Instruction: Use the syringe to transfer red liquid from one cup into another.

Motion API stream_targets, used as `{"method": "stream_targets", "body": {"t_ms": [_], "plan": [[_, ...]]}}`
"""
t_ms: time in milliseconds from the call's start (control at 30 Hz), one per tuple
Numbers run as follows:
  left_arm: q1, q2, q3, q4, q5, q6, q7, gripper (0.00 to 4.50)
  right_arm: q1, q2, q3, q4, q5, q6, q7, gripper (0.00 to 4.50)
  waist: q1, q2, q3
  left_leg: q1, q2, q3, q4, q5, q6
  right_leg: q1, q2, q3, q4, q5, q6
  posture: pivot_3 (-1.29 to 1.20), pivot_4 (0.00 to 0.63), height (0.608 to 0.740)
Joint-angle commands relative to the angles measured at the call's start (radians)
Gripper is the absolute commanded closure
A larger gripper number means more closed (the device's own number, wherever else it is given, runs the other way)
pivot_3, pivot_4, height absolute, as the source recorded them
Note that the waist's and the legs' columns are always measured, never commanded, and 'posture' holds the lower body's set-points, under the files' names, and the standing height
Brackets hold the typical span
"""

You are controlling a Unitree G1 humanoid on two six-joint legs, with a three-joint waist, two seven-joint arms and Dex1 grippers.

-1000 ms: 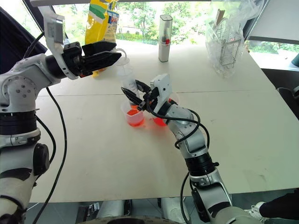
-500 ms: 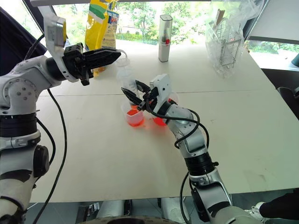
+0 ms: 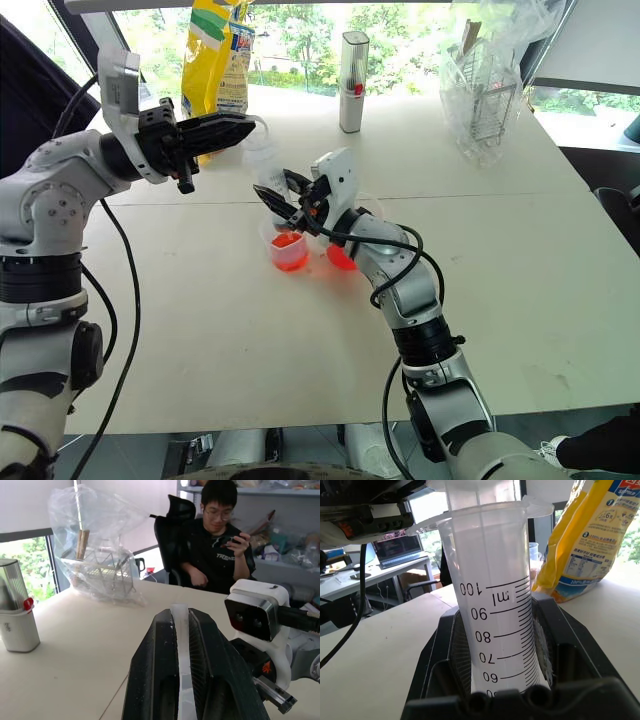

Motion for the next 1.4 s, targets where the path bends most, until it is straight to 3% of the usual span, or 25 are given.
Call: {"method": "stream_targets", "body": {"t_ms": [33, 333, 433, 567, 633, 667, 933, 1133, 1267, 1400], "plan": [[0.045, 0.001, -0.085, 0.009, 0.032, 0.018, -0.039, 4.41, -0.112, 0.016, -0.092, -0.142, 0.068, -0.022, -0.031, 3.15, 0.000, 0.000, 0.000, 0.000, 0.000, 0.000, 0.000, 0.000, 0.000, 0.000, 0.000, 0.000, 0.000, 0.000, 0.000, 0.00, 0.150, 0.740], [0.043, -0.004, -0.083, 0.006, 0.025, 0.025, -0.030, 4.41, -0.117, 0.010, -0.101, -0.155, 0.092, 0.015, -0.038, 3.15, 0.000, 0.000, 0.000, 0.000, 0.000, 0.000, 0.000, 0.000, 0.000, 0.000, 0.000, 0.000, 0.000, 0.000, 0.000, 0.00, 0.150, 0.740], [0.013, -0.016, -0.057, 0.030, 0.012, 0.045, 0.000, 3.34, -0.104, 0.012, -0.088, -0.148, 0.091, 0.017, -0.035, 3.15, 0.000, 0.000, 0.000, 0.000, 0.000, 0.000, 0.000, 0.000, 0.000, 0.000, 0.000, 0.000, -0.001, 0.000, 0.000, 0.00, 0.150, 0.740], [-0.027, -0.042, -0.009, 0.079, -0.002, 0.064, 0.052, 1.25, -0.091, 0.023, -0.083, -0.136, 0.091, 0.028, -0.036, 3.15, 0.000, -0.001, -0.001, -0.001, 0.000, -0.001, 0.000, 0.000, 0.000, 0.000, 0.000, -0.001, -0.001, 0.000, 0.000, 0.00, 0.150, 0.740], [-0.037, -0.047, 0.011, 0.095, -0.007, 0.068, 0.073, 0.33, -0.082, 0.030, -0.077, -0.137, 0.094, 0.036, -0.034, 3.15, -0.001, 0.000, 0.000, -0.001, 0.000, -0.001, 0.000, 0.000, 0.000, 0.000, 0.000, -0.001, -0.001, 0.000, 0.000, 0.00, 0.150, 0.740], [-0.040, -0.045, 0.020, 0.098, -0.009, 0.068, 0.081, 0.09, -0.076, 0.033, -0.074, -0.137, 0.095, 0.041, -0.034, 3.15, -0.002, 0.000, 0.000, -0.001, 0.000, -0.001, 0.000, 0.000, 0.000, 0.000, 0.000, -0.001, -0.001, 0.000, 0.000, 0.00, 0.150, 0.740], [0.033, 0.049, 0.054, 0.060, -0.006, 0.038, 0.045, 0.09, -0.083, 0.035, -0.094, -0.133, 0.110, 0.079, -0.051, 3.15, -0.003, 0.000, 0.000, 0.000, 0.001, 0.000, -0.001, 0.000, 0.000, -0.001, 0.000, 0.000, -0.001, 0.000, 0.000, 0.00, 0.150, 0.740], [0.157, 0.088, 0.019, -0.031, 0.020, 0.002, 0.002, 0.09, -0.208, -0.030, -0.215, -0.146, 0.188, 0.206, -0.104, 3.15, 0.005, 0.000, 0.000, -0.001, 0.002, -0.002, -0.001, 0.000, 0.000, -0.001, -0.001, -0.001, -0.001, 0.000, 0.000, 0.00, 0.150, 0.740], [0.200, 0.069, -0.006, -0.076, 0.028, -0.029, -0.004, 0.09, -0.379, -0.160, -0.344, -0.063, 0.227, 0.386, -0.194, 3.15, 0.011, 0.000, 0.000, -0.003, 0.000, -0.001, 0.000, 0.000, 0.000, -0.001, -0.004, -0.001, -0.002, 0.000, 0.000, 0.00, 0.150, 0.740], [0.221, 0.045, -0.034, -0.103, 0.046, -0.058, 0.001, 0.09, -0.458, -0.360, -0.354, 0.073, 0.180, 0.554, -0.199, 3.15, 0.023, -0.001, -0.001, -0.002, -0.001, 0.001, -0.001, 0.000, 0.000, -0.001, -0.007, -0.001, -0.005, 0.000, 0.000, 0.00, 0.150, 0.740]]}}
